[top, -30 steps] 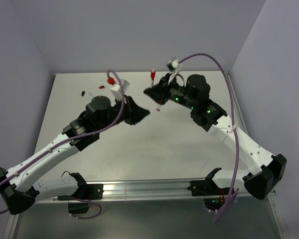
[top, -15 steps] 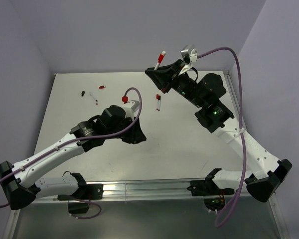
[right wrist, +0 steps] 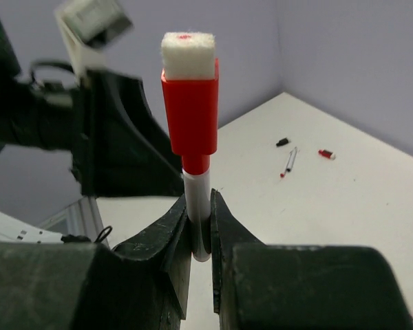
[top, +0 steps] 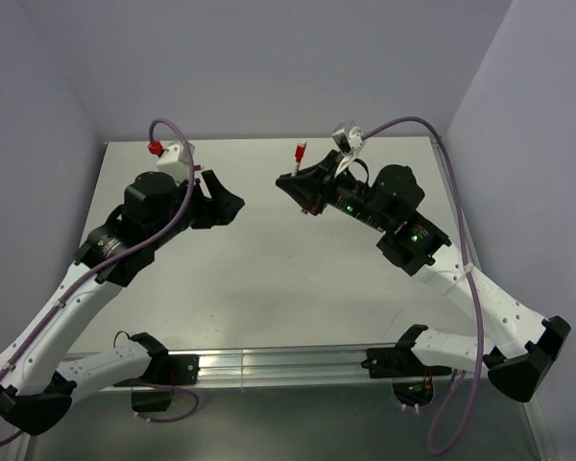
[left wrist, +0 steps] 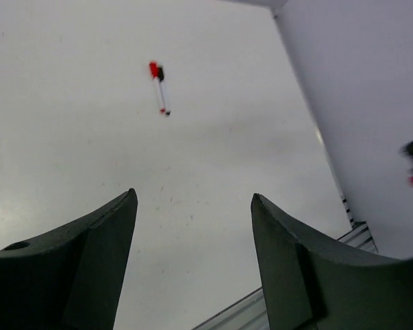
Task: Insert the pens into the pen caps
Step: Press the pen cap onto the pen.
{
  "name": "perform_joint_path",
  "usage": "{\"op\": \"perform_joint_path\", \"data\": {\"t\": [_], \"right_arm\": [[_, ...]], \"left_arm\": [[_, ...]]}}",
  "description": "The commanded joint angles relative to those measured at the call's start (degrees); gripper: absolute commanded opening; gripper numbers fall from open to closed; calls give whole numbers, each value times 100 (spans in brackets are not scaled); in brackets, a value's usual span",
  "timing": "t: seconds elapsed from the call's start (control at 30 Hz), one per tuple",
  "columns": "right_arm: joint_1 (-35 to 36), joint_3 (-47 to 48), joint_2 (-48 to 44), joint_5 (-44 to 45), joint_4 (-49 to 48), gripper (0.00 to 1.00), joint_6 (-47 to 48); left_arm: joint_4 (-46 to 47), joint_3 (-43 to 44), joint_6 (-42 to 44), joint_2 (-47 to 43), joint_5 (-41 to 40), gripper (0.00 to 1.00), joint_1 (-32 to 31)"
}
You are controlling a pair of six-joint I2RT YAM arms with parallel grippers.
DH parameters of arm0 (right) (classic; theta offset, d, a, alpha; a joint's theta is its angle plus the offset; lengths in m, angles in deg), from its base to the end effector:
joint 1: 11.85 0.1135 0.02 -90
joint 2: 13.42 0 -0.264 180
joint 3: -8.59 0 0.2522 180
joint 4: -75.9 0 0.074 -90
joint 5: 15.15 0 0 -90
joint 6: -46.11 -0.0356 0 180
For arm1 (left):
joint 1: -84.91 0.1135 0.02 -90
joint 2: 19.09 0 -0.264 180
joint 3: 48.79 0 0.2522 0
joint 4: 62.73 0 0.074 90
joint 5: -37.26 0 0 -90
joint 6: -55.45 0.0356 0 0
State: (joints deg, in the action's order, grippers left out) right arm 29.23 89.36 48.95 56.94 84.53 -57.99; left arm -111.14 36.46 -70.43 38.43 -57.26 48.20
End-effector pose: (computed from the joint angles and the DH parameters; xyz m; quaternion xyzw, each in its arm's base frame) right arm 0.1761 0.1681 0.4453 -0.2642 0.5911 0.4388 0.6231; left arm 0.1651 -0.1196 0.4149 -0.0165 0.8220 -0.3102 0.4772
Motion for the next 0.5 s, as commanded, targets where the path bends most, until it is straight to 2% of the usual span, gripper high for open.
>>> {"op": "perform_joint_path", "data": {"t": [0.0,0.13,0.47], "right_arm": [[233,-12,-111,-107,195,0,-127],[541,-29,-6,-2,267,0,-66],[726,50,390,-389,143,0,-356]], "left_arm": [[441,594,467,-197,99,72,15],[697,884,591,-223,328,73,23],[1294,1351,942,-223,987,77,32]]}}
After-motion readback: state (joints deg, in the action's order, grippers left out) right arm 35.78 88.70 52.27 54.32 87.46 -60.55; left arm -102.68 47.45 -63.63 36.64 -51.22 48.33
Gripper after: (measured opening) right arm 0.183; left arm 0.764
